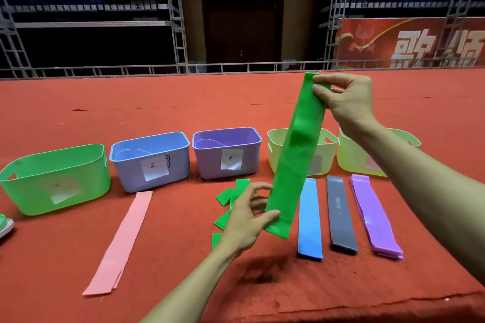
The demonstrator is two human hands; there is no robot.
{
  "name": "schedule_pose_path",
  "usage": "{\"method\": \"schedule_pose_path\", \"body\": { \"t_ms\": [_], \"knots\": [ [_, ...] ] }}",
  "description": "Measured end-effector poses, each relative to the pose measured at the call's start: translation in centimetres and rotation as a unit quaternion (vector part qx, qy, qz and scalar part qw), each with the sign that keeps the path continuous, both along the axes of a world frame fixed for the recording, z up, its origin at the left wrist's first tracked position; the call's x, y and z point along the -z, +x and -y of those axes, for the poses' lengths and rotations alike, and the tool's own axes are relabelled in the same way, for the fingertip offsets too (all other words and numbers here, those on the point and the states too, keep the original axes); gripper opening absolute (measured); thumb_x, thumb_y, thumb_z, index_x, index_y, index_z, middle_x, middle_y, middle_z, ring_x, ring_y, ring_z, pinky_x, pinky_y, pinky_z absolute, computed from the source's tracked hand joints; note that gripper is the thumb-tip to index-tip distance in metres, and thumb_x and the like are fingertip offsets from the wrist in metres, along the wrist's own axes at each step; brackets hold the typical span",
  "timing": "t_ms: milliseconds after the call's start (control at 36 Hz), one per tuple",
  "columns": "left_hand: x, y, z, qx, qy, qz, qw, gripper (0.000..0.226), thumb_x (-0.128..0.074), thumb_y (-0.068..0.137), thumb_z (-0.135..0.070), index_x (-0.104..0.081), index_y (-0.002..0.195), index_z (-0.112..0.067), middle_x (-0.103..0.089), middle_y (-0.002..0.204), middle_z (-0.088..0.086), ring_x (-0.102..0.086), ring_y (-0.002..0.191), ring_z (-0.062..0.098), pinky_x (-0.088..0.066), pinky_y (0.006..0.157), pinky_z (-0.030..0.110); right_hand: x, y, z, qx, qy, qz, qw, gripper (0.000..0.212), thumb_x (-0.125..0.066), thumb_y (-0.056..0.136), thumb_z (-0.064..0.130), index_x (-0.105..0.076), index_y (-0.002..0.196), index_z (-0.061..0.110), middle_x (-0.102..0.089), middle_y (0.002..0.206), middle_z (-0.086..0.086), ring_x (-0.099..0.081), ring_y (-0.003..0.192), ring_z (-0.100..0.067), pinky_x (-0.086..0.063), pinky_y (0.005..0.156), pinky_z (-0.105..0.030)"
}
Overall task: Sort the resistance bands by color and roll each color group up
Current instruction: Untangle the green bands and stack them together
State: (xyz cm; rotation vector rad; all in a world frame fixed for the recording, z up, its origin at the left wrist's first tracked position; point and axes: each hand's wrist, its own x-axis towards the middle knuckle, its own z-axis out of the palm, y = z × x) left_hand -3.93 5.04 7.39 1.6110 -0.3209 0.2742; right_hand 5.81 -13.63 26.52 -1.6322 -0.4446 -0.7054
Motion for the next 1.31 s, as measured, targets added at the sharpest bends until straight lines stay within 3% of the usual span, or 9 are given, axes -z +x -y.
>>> {"method": "schedule_pose_path", "body": {
  "t_ms": [250,389,611,778,1000,1111,1222,1306],
  "knots": [
    [1.3,-0.6,-0.1,-0.035,0.027,-0.004,0.999,0.044,-0.074,0.074,0.01,-0.06,0.098,-0.023,-0.069,0.091,-0.024,-0.064,0.086,-0.002,-0.051,0.086,0.022,-0.4,0.3,0.8,0.014,-0.004,0.002,1.0,0.018,-0.072,0.082,0.005,-0.073,0.096,0.016,-0.072,0.091,-0.003,-0.068,0.081,-0.014,-0.058,0.082,-0.036],
    [1.2,-0.8,-0.1,-0.044,0.044,0.003,0.998,0.045,-0.076,0.074,0.007,-0.062,0.1,-0.027,-0.068,0.093,-0.029,-0.063,0.088,-0.006,-0.049,0.084,0.016,-0.3,0.7,1.0,0.021,-0.01,-0.002,1.0,0.018,-0.072,0.082,0.006,-0.073,0.098,0.014,-0.072,0.092,-0.005,-0.067,0.079,-0.012,-0.058,0.076,-0.027],
    [1.0,-1.1,0.1,-0.074,0.033,-0.003,0.997,0.04,-0.077,0.075,0.004,-0.067,0.097,-0.028,-0.07,0.091,-0.028,-0.066,0.083,-0.005,-0.05,0.08,0.013,-0.4,1.3,1.8,0.033,-0.019,-0.001,0.999,0.019,-0.072,0.082,0.006,-0.073,0.097,0.016,-0.072,0.091,-0.005,-0.067,0.078,-0.013,-0.055,0.07,-0.021],
    [0.8,-1.1,0.4,-0.076,-0.001,-0.019,0.997,0.033,-0.075,0.075,0.007,-0.067,0.092,-0.019,-0.069,0.09,-0.011,-0.065,0.075,-0.005,-0.05,0.074,0.012,-0.3,1.6,2.1,0.036,-0.005,-0.002,0.999,0.019,-0.071,0.082,0.003,-0.072,0.098,0.012,-0.07,0.088,-0.005,-0.065,0.065,0.001,-0.053,0.066,-0.017],
    [0.8,-1.5,0.3,-0.073,-0.009,-0.002,0.997,0.041,-0.073,0.075,0.01,-0.062,0.101,-0.019,-0.066,0.099,-0.011,-0.065,0.074,-0.005,-0.051,0.074,0.013,0.1,2.1,2.6,0.053,-0.02,-0.011,0.998,0.021,-0.073,0.081,0.004,-0.073,0.101,0.013,-0.071,0.092,-0.006,-0.063,0.069,-0.003,-0.052,0.067,-0.017],
    [1.1,-1.5,0.2,-0.083,0.023,0.029,0.996,0.038,-0.076,0.073,0.009,-0.058,0.092,-0.019,-0.064,0.092,-0.014,-0.062,0.08,-0.003,-0.054,0.078,0.022,0.5,2.7,3.2,0.061,-0.027,-0.019,0.998,0.021,-0.073,0.081,0.006,-0.073,0.099,0.016,-0.072,0.096,-0.007,-0.066,0.081,-0.014,-0.057,0.08,-0.029],
    [1.2,-1.6,0.2,-0.067,0.06,0.021,0.996,0.036,-0.076,0.075,0.004,-0.062,0.088,-0.027,-0.065,0.087,-0.029,-0.062,0.077,-0.006,-0.051,0.077,0.015,0.8,3.0,3.5,0.064,-0.027,-0.027,0.997,0.022,-0.074,0.08,0.007,-0.073,0.098,0.019,-0.072,0.096,-0.007,-0.067,0.085,-0.019,-0.057,0.083,-0.033],
    [1.3,-1.6,0.3,-0.069,0.054,0.011,0.996,0.038,-0.078,0.074,0.002,-0.064,0.089,-0.031,-0.068,0.088,-0.019,-0.062,0.076,-0.004,-0.049,0.075,0.013,0.9,3.1,3.6,0.063,-0.023,-0.029,0.997,0.022,-0.074,0.081,0.006,-0.073,0.1,0.016,-0.072,0.096,-0.008,-0.066,0.08,-0.017,-0.057,0.078,-0.029]
  ]
}}
